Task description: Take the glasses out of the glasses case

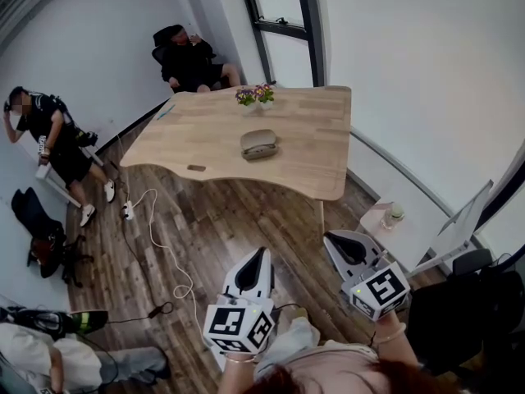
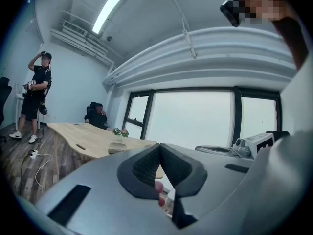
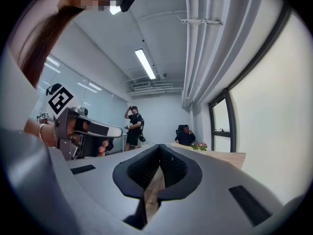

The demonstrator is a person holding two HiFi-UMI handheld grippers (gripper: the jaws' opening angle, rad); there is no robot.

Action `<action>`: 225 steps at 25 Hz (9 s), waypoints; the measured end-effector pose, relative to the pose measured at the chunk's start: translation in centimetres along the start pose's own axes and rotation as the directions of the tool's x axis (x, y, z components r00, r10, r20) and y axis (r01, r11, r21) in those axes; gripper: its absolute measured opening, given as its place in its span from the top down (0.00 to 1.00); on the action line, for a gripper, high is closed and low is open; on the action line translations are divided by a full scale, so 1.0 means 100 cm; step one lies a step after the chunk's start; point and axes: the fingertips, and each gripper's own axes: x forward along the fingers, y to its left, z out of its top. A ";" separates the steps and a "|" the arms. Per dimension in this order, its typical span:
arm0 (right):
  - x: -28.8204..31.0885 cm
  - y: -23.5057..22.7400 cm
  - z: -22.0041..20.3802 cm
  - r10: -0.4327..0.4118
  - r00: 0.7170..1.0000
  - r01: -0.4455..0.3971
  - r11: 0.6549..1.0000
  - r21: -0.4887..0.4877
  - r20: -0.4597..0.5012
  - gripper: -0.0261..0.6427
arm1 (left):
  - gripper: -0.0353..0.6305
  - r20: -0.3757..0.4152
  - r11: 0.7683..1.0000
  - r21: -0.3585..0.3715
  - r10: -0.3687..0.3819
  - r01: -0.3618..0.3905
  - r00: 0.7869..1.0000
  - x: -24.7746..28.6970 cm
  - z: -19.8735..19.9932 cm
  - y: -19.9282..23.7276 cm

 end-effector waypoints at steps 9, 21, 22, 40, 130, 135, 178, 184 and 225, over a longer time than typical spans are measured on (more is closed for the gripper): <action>0.058 -0.014 -0.005 -0.024 1.000 0.024 0.999 0.037 -0.010 0.96 | 0.94 0.015 1.000 0.001 -0.027 0.027 1.000 0.035 0.016 0.048; 0.126 -0.033 -0.014 -0.067 0.997 0.069 0.989 0.129 -0.025 0.96 | 0.94 0.013 0.998 -0.012 -0.055 0.055 0.998 0.076 0.027 0.112; 0.130 -0.034 -0.015 -0.069 0.997 0.071 0.989 0.130 -0.024 0.96 | 0.94 0.012 0.998 -0.014 -0.056 0.056 0.998 0.079 0.027 0.115; 0.203 -0.083 -0.028 -0.092 0.995 0.094 0.992 0.085 -0.036 0.96 | 0.94 -0.019 0.999 -0.008 -0.053 0.053 0.998 0.152 0.031 0.155; 0.545 -0.212 -0.303 0.284 0.574 -0.577 0.806 -0.133 -0.768 0.88 | 0.94 -0.124 0.999 -0.042 0.018 -0.023 0.992 0.442 0.076 0.394; 0.547 -0.210 -0.315 0.297 0.521 -0.612 0.784 -0.108 -0.800 0.88 | 0.94 -0.126 0.998 -0.045 0.027 -0.033 0.992 0.442 0.075 0.401; 0.522 -0.232 -0.178 0.240 0.833 -0.297 0.954 -0.036 -0.498 0.94 | 0.94 -0.053 0.996 -0.047 0.068 -0.070 0.996 0.422 0.091 0.358; 0.509 -0.236 -0.150 0.218 0.882 -0.237 0.971 0.006 -0.417 0.94 | 0.94 -0.035 0.997 -0.042 0.068 -0.069 0.997 0.414 0.094 0.342; 0.382 -0.258 -0.035 0.089 0.995 -0.084 0.991 0.106 -0.046 0.94 | 0.94 0.020 0.998 0.033 0.059 -0.060 0.998 0.375 0.100 0.235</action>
